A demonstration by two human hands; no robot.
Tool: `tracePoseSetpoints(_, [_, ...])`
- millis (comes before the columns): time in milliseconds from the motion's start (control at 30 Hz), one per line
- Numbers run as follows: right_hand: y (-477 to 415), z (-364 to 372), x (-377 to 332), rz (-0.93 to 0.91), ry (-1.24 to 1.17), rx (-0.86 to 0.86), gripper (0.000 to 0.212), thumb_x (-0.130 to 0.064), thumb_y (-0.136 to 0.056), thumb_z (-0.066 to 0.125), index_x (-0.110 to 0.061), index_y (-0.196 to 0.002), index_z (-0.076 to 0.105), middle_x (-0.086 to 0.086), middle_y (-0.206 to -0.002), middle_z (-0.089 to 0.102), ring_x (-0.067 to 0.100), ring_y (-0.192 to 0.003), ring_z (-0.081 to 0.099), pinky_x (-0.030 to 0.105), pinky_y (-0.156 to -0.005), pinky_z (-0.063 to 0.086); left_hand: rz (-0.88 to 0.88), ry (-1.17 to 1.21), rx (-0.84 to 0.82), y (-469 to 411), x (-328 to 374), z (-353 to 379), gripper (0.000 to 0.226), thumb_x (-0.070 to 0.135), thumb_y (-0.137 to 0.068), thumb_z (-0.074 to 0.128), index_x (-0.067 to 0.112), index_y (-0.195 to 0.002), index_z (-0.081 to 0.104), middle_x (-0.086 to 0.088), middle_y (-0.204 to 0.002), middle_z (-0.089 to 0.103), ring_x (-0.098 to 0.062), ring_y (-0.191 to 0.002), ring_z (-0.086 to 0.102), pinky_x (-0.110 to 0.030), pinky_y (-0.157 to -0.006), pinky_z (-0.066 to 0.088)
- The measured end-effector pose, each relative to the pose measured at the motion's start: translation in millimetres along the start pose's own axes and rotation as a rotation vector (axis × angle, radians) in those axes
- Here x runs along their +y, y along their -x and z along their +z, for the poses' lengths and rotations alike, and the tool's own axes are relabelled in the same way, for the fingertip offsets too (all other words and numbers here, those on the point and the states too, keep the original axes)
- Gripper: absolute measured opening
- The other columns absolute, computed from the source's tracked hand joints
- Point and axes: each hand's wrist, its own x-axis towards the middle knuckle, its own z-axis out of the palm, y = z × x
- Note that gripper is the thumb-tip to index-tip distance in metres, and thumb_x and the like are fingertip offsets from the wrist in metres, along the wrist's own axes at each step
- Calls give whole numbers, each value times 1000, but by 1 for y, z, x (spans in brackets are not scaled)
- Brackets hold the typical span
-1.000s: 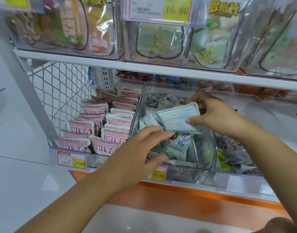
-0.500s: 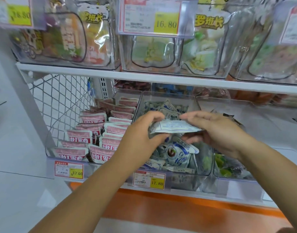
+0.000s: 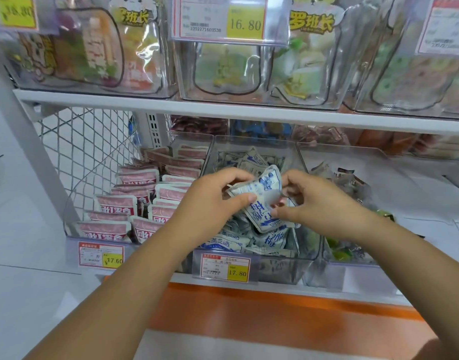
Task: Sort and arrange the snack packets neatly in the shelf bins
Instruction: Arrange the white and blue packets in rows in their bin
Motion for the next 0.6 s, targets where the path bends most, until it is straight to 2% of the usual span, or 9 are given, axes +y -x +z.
tracePoseSetpoints(67, [0,-2,0,9,-82,-3,26,-29,-79,77,-31,-96,57,-10,-92,65,4,-75,60,22,-69,49,-15,11,0,0,-1,1,22,25,-87,70,33,-107,65,17,-97,69,-4,-83,65,-36,-77,55])
tracePoseSetpoints(133, [0,-2,-3,22,-262,54,30,-25,-77,79,-33,-100,61,-7,-95,69,8,-79,66,29,-72,54,-32,33,18,-1,-2,1,21,27,-88,69,33,-108,63,16,-98,69,-6,-87,66,-40,-81,55])
tracePoseSetpoints(233, [3,-12,-9,65,-445,175,28,-22,-71,83,-28,-94,67,-4,-85,73,11,-68,67,31,-67,56,-48,-37,-3,-1,-4,-2,20,32,-86,71,30,-103,61,15,-100,68,-1,-90,64,-28,-82,53])
tracePoseSetpoints(267, [4,-19,-9,56,-398,189,27,-23,-70,83,-28,-91,68,-5,-81,73,10,-64,67,30,-63,56,-53,-88,-29,0,-3,-2,22,34,-85,71,29,-105,61,15,-100,66,1,-89,62,-23,-81,51])
tracePoseSetpoints(333, [7,-35,-12,22,-167,162,27,-28,-68,84,-32,-90,68,-8,-76,71,8,-60,64,27,-57,53,-56,-228,-124,5,-1,-1,38,40,-85,68,31,-120,56,15,-108,61,2,-94,58,-21,-86,49])
tracePoseSetpoints(400, [8,-49,-17,-11,74,78,34,-33,-68,84,-36,-92,60,-12,-79,67,2,-64,60,20,-58,48,-38,-382,-238,12,0,0,53,47,-87,64,33,-134,45,17,-119,56,1,-101,53,-21,-90,45])
tracePoseSetpoints(500, [7,-44,-26,-55,396,-140,39,-44,-73,77,-37,-97,48,-15,-87,58,3,-78,54,25,-67,44,-18,-457,-305,22,-1,-1,53,48,-90,58,37,-138,40,18,-126,52,2,-103,50,-19,-91,42])
tracePoseSetpoints(600, [-2,1,-27,-123,490,-361,23,-35,-84,69,-33,-89,47,-11,-81,53,11,-77,54,29,-61,39,-6,-422,-286,26,-1,-2,54,47,-90,59,39,-140,38,17,-130,50,1,-110,49,-18,-94,40])
